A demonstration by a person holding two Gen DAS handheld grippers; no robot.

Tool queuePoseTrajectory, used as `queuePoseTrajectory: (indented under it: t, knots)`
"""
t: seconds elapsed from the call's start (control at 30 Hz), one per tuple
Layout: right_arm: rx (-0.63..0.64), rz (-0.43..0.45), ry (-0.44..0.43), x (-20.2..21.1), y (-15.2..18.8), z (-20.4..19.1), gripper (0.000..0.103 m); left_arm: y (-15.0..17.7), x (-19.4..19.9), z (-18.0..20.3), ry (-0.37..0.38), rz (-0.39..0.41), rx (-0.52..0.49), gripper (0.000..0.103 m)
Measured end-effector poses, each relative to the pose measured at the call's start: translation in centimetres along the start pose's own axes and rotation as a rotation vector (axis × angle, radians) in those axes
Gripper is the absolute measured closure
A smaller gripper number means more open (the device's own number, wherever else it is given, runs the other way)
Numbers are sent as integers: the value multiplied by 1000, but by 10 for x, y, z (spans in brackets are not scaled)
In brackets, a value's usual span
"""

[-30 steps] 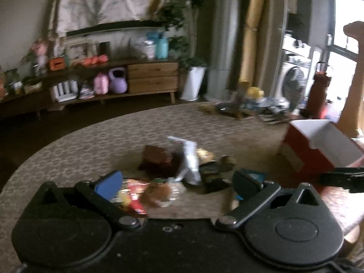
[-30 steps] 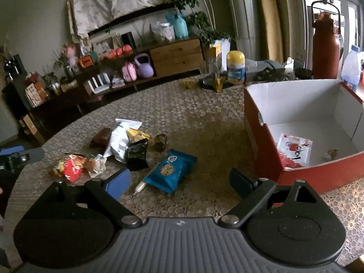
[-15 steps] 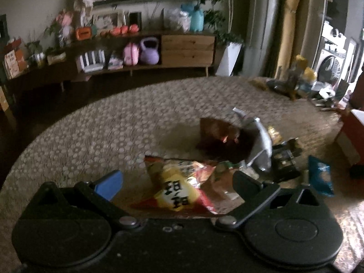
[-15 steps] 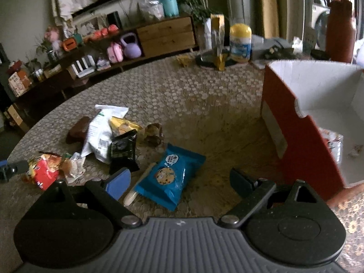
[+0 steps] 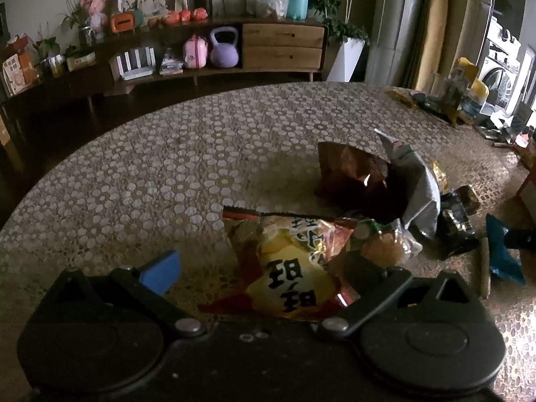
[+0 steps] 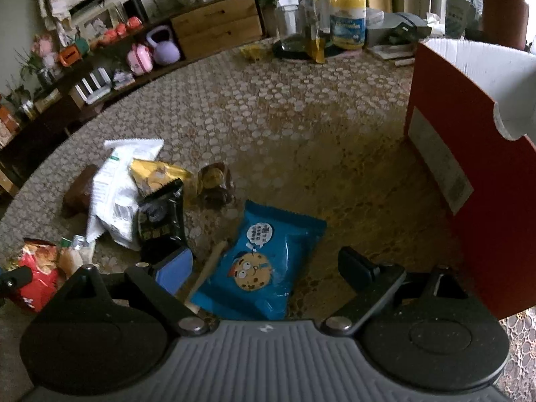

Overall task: Organize snacks
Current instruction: 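Grasp the blue cookie packet with the right tool while the left tool grasps the yellow-red chip bag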

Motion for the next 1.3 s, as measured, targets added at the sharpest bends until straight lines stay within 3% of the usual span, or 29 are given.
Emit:
queuePoseTrajectory:
  t: [0.27, 0.33, 0.73, 0.9, 0.97, 1.3]
  knots:
    - [-17, -8, 19, -9, 0, 0, 10, 0, -12, 0, 13, -10, 6, 10]
    - [-17, -13, 22, -11, 0, 0, 20, -1, -15, 1, 24, -13, 7, 15]
    - [12, -18, 9, -9, 3, -5, 51, -4, -17, 5, 68, -18, 32, 37]
    - [14, -7, -2, -4, 4, -5, 67, -3, -16, 7, 53, -20, 35, 40]
    - [17, -10, 1, -1, 5, -3, 68, -2, -12, 8, 63, -19, 36, 47]
    - [-6, 10, -45, 27, 15, 13, 70, 5, 10, 6, 54, -7, 62, 48]
Point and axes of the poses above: each gripper's, at about its wrist camera, not at the fingertips, and x roughly against the way its jaws point, z to its right, y to its underside, the point moved 3 cm from there along -x, roughly the way its jaws point, and after that the axes turned 1 degree about -x, right-handed, at the moved point
